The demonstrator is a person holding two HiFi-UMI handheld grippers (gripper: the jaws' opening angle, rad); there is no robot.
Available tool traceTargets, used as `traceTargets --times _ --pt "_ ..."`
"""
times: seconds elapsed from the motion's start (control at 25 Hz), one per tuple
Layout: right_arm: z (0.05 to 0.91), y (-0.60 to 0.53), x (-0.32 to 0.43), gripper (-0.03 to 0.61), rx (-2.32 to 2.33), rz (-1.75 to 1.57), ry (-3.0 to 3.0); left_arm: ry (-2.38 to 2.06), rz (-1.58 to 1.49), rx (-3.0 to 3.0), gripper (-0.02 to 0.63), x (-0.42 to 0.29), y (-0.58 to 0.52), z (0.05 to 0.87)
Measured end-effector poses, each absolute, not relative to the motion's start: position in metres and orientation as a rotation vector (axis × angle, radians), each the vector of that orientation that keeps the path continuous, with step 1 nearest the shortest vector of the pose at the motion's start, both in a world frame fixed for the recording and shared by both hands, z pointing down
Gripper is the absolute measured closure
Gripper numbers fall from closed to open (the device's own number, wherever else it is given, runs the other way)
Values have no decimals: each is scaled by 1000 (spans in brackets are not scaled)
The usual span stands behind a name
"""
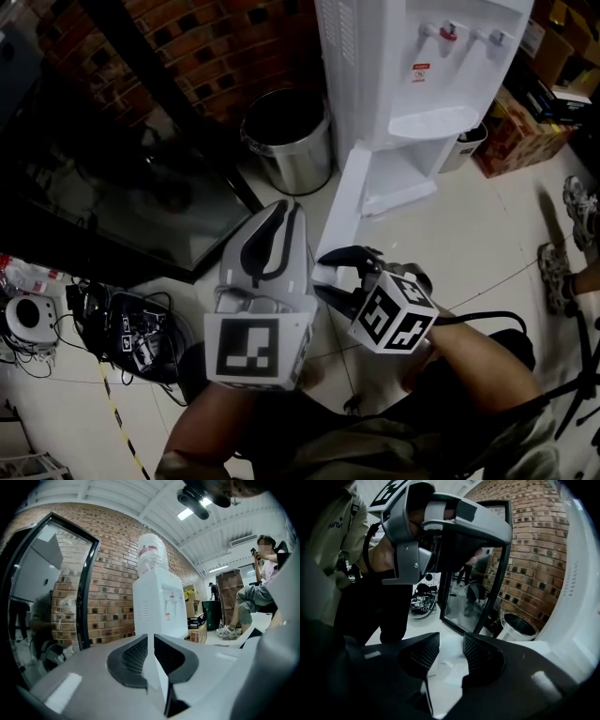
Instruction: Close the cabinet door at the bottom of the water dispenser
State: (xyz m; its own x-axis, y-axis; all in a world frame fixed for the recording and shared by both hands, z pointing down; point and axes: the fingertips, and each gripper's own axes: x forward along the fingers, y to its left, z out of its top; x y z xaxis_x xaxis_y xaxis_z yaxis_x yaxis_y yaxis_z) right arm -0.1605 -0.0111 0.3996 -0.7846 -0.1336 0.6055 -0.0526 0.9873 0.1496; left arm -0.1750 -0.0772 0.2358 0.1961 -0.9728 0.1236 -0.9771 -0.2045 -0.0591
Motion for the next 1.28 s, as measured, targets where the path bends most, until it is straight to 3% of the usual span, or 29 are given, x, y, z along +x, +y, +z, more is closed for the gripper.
traceTargets --times 0.84,1.28 --pt "401 -15 -40 440 339 34 -2330 -1810 202 2532 557 -100 -99 247" --pt "396 -37 22 439 231 173 -2327 -1816 234 2526 557 -66 -138 266"
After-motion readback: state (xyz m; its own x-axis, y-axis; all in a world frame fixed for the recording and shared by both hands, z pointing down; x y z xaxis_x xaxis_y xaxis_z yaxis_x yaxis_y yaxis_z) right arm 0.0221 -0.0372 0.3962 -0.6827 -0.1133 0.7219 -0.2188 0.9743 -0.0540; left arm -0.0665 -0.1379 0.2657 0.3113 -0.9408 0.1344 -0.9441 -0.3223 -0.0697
